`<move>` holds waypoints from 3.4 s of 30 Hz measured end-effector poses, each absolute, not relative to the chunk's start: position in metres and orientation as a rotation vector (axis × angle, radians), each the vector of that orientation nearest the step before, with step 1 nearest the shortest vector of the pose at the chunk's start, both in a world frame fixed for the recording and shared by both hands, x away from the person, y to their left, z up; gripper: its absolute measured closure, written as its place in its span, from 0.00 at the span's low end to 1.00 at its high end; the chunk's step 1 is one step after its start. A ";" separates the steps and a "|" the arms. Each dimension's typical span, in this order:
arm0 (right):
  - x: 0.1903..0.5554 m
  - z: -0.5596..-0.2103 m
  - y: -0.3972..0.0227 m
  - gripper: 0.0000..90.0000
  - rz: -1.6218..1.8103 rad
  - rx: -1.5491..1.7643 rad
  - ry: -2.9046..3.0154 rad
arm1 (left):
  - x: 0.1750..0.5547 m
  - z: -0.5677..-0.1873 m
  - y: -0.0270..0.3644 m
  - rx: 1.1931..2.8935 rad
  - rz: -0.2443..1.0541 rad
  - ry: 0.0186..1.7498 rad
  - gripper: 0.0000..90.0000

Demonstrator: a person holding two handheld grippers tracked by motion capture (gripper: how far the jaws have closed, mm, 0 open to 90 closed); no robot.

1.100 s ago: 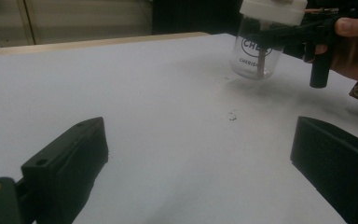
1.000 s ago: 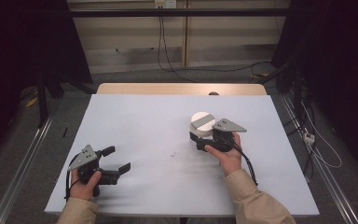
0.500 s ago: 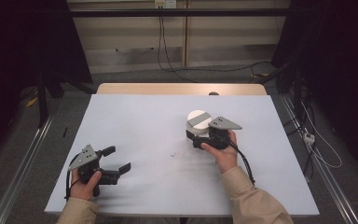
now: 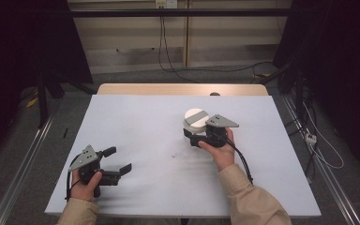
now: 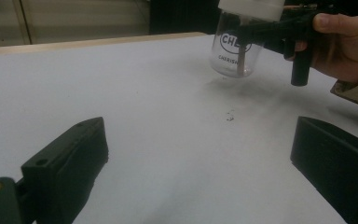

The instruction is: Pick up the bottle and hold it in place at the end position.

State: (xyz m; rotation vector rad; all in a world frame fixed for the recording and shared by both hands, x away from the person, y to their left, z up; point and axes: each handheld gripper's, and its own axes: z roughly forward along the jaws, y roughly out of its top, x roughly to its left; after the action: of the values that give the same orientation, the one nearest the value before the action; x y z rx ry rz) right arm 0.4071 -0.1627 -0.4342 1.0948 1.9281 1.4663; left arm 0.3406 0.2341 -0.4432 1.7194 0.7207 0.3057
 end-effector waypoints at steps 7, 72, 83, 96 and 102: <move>0.411 -0.433 -0.158 0.21 1.472 1.088 1.931 | 0.340 -0.443 0.234 1.718 0.302 0.719 0.04; 0.440 -0.451 -0.135 0.21 1.435 1.077 2.016 | 0.341 -0.447 0.233 1.726 0.282 0.723 0.04; 0.440 -0.454 -0.131 0.21 1.427 1.065 2.028 | 0.340 -0.446 0.233 1.725 0.285 0.724 0.04; 0.440 -0.454 -0.131 0.21 1.432 1.057 2.028 | 0.341 -0.447 0.233 1.727 0.284 0.723 0.04; 0.440 -0.455 -0.131 0.21 1.425 1.049 2.028 | 0.341 -0.447 0.233 1.730 0.284 0.720 0.04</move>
State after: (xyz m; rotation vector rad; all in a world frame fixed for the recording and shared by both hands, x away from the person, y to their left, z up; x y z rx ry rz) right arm 0.4402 -0.1305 -0.4547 1.0490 2.0284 1.4250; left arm 0.3409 0.2328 -0.4469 1.7295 0.7204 0.2842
